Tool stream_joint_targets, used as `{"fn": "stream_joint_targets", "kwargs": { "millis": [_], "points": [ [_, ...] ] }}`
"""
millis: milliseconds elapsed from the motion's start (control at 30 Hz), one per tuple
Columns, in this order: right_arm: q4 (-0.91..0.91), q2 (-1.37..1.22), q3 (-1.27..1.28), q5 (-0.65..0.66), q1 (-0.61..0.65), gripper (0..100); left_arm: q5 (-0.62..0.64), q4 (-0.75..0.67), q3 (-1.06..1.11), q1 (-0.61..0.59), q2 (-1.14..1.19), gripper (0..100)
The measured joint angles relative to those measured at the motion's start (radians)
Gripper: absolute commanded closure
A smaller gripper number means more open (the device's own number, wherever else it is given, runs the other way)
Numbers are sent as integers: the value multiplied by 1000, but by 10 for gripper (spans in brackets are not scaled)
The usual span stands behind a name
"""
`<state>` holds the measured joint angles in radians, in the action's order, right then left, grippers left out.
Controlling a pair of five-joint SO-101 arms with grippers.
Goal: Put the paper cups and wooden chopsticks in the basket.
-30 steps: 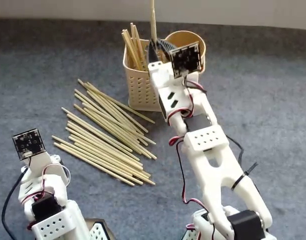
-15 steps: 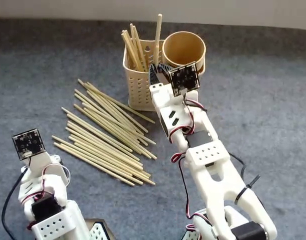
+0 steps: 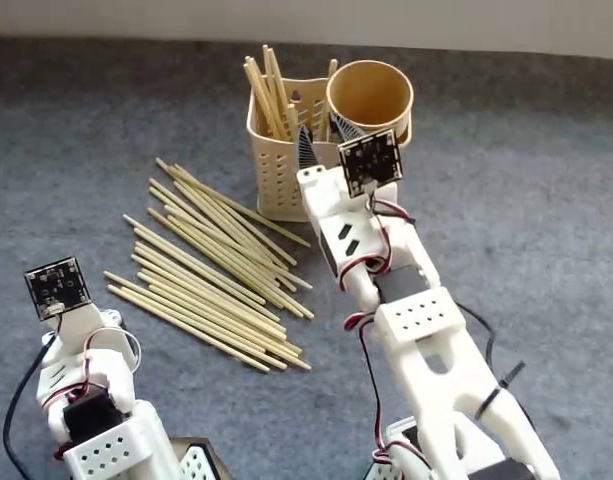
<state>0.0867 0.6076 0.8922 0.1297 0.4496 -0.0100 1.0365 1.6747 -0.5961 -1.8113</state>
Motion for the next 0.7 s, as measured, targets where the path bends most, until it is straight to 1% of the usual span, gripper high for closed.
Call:
{"fn": "stream_joint_targets", "kwargs": {
  "millis": [167, 300, 467, 633, 700],
  "points": [
    [-201, 155, 0, 0, 6, 865, 0, 0, 0, 0, 0, 989],
    [-330, 258, 0, 0, 55, 865, 0, 0, 0, 0, 0, 989],
    [-488, 313, 0, 100, 178, 865, 0, 0, 0, 0, 0, 989],
    [-631, 304, -2, 118, 292, 865, 0, 0, 0, 0, 0, 989],
    [-661, 276, -2, 118, 322, 865, 0, 0, 0, 0, 0, 989]
  ]
}}
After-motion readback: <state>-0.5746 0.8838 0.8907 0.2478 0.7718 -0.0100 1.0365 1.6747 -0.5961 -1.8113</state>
